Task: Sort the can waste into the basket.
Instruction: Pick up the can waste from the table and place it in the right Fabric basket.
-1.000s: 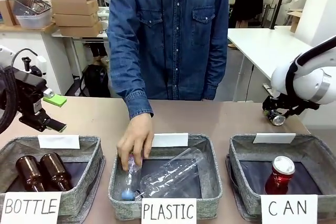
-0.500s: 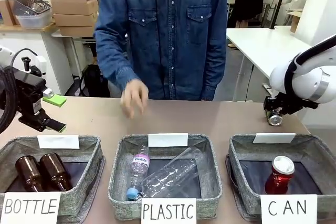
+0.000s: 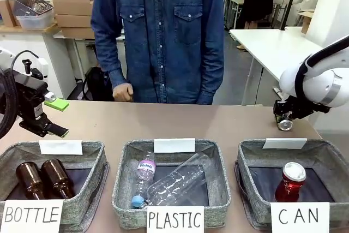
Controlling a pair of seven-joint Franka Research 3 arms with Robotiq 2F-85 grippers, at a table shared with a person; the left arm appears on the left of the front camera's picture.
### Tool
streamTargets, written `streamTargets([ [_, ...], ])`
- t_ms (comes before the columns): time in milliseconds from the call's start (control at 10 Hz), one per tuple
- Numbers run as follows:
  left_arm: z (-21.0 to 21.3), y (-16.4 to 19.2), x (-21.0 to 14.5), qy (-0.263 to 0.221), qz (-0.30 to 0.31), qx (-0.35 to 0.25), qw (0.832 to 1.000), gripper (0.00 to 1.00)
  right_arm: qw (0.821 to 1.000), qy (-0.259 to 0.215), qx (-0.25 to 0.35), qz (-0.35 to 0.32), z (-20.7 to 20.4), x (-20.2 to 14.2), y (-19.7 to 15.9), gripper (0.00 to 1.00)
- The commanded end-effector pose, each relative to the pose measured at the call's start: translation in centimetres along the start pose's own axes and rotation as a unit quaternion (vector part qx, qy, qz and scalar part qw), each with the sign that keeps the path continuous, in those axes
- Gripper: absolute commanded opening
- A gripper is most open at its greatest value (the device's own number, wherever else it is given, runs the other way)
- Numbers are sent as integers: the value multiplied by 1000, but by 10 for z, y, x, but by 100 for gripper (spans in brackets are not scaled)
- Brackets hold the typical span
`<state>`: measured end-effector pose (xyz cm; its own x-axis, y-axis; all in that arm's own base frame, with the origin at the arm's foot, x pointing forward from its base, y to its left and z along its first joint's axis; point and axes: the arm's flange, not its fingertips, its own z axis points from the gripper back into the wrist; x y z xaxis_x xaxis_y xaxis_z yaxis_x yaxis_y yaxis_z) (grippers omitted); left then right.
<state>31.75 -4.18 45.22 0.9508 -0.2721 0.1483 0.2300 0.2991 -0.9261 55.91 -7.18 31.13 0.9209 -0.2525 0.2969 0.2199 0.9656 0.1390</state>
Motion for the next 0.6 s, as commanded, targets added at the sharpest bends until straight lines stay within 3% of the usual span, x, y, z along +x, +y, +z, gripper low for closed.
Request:
streamTargets([
  [0, -5, 0, -10, -2, 5, -3, 1000, 100, 1000, -9, 29, -5, 18, -1, 1, 0],
  [200, -5, 0, -10, -2, 5, -3, 1000, 100, 998, -6, 57, 34, 97, -9, 5, 0],
  [500, -5, 0, -10, -2, 5, -3, 1000, 100, 978, 77, 145, 132, 222, -70, 23, 0],
])
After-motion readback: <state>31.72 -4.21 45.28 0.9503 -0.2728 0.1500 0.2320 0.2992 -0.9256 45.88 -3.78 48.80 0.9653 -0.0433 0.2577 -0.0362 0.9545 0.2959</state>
